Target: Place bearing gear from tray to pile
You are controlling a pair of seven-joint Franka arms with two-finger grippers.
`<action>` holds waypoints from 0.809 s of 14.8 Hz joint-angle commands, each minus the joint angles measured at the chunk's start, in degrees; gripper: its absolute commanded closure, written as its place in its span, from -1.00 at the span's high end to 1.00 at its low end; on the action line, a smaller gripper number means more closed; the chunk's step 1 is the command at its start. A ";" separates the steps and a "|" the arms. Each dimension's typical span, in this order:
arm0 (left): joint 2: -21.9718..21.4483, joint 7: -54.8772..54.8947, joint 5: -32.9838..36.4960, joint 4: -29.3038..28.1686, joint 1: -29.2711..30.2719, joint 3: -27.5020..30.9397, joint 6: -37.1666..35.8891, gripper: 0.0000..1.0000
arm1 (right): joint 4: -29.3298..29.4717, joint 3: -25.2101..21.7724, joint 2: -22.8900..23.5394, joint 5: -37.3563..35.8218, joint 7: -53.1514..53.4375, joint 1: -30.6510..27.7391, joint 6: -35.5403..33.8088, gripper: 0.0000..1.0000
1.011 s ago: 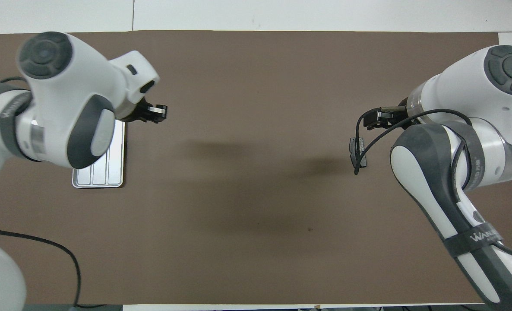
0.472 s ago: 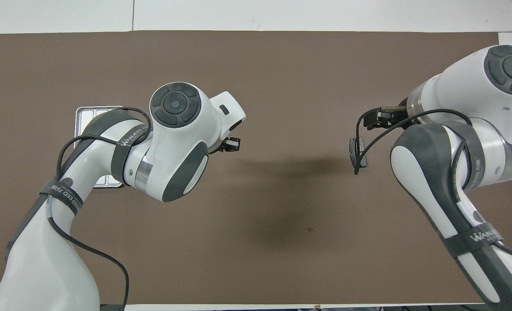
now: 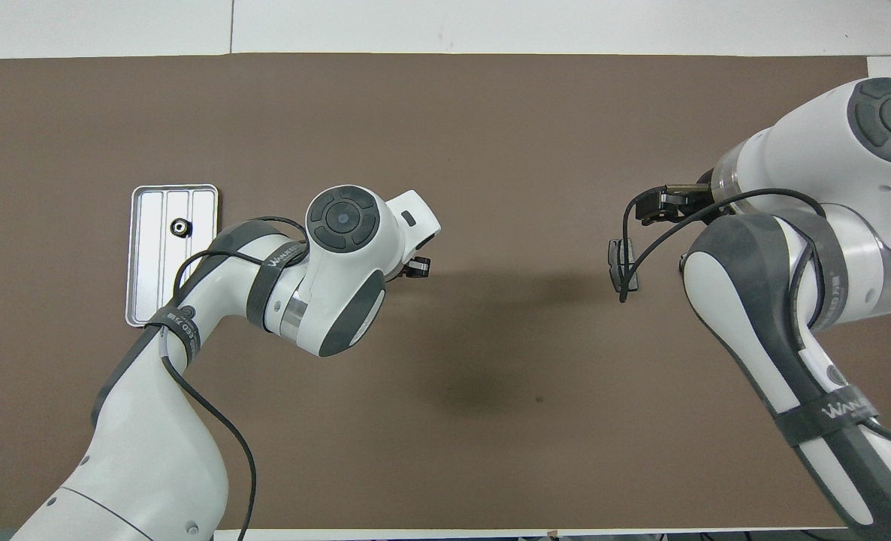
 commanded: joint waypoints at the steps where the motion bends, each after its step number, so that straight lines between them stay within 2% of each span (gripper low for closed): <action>1: -0.26 0.46 -0.29 -2.62 -1.49 1.16 4.00 -0.91 | -0.18 0.29 -0.47 1.31 0.01 -0.71 0.80 1.00; 8: 0.10 0.72 -0.20 -6.05 -1.50 1.16 8.67 -0.90 | -0.18 0.29 -0.47 1.31 0.01 -0.71 0.80 1.00; 9: 0.01 0.72 -0.20 -5.97 -1.50 1.16 8.41 -0.75 | -0.18 0.29 -0.47 1.31 0.01 -0.71 0.80 1.00; 11: -0.34 0.20 -0.29 -5.27 -1.49 1.16 5.87 0.63 | -0.18 0.29 -0.47 1.31 0.01 -0.71 0.80 1.00; 12: -1.13 0.02 -0.29 -4.83 -1.41 1.16 3.94 0.92 | -0.18 0.29 -0.47 1.31 0.10 -0.71 0.80 1.00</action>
